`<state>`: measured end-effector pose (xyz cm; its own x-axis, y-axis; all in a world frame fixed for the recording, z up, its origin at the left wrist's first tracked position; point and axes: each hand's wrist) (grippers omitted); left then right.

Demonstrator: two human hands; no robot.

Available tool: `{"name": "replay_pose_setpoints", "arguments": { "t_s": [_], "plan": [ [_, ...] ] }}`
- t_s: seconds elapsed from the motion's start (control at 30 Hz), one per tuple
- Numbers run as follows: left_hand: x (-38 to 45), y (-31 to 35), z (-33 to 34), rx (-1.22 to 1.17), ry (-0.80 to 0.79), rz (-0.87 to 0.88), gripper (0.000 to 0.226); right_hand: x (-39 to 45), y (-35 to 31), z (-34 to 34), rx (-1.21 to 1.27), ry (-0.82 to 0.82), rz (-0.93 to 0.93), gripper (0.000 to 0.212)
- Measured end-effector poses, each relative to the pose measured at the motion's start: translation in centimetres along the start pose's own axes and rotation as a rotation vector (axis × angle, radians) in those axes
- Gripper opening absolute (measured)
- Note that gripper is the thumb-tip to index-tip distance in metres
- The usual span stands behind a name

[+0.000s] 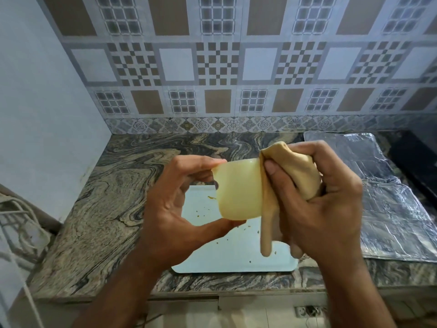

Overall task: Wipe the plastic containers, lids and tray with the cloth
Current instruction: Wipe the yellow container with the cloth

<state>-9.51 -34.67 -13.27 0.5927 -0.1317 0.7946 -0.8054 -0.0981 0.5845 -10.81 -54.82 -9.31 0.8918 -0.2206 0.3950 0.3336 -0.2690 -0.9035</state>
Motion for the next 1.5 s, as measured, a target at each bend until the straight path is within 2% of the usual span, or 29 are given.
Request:
{"name": "replay_pose_setpoints", "arguments": {
  "t_s": [0.13, 0.23, 0.4, 0.6, 0.77, 0.87, 1.0, 1.07, 1.2, 1.37, 1.5],
  "plan": [
    [-0.6, -0.2, 0.7, -0.154, 0.155, -0.122, 0.071, -0.7, 0.7, 0.0, 0.006, 0.042, -0.028, 0.014],
    [-0.2, -0.3, 1.1, -0.203, 0.224, -0.123, 0.075, -2.9, 0.9, 0.7, 0.082, 0.074, -0.069, 0.019],
    [-0.2, -0.1, 2.0, -0.286, 0.196, -0.150, 0.073, -4.4, 1.3, 2.3, 0.132, 0.099, -0.145, 0.022],
    [-0.2, -0.5, 1.6, -0.103, 0.174, -0.202, 0.076, -3.8, 2.2, 1.3, 0.051, 0.060, -0.136, 0.012],
    [0.6, -0.5, 0.4, -0.010, 0.134, -0.140, 0.078, -3.3, 1.6, 0.5, 0.090, -0.039, 0.005, 0.009],
    [0.7, -0.6, 0.6, -0.044, 0.145, -0.150, 0.078, -2.7, 1.0, 0.6, 0.183, -0.018, 0.050, 0.008],
    [0.0, -0.6, 1.5, -0.118, 0.210, -0.200, 0.074, -2.8, 0.7, 0.4, 0.151, 0.038, 0.003, 0.009],
    [-0.2, -0.6, 1.9, -0.137, 0.227, -0.182, 0.079, -3.2, 0.6, 0.5, 0.111, 0.024, -0.026, 0.012],
    [-0.2, -0.8, 1.7, -0.133, 0.185, -0.151, 0.074, -3.6, 1.2, 0.7, 0.053, -0.001, -0.051, 0.010],
    [-0.2, -0.9, 1.1, 0.084, 0.075, -0.069, 0.073, -2.9, 0.5, 0.3, -0.125, 0.011, -0.144, 0.010],
    [0.2, -0.5, 0.8, 0.124, 0.042, 0.012, 0.071, -2.1, 0.2, 0.4, -0.134, 0.007, -0.061, 0.014]
  ]
}}
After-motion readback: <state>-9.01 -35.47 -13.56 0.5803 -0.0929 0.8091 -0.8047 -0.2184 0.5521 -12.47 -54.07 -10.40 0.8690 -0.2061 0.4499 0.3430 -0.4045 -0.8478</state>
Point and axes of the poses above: each hand's wrist, its own x-axis towards the middle knuckle, its own z-axis out of the palm, y = z × x, and after that the axes turned 14 degrees about z, right-handed
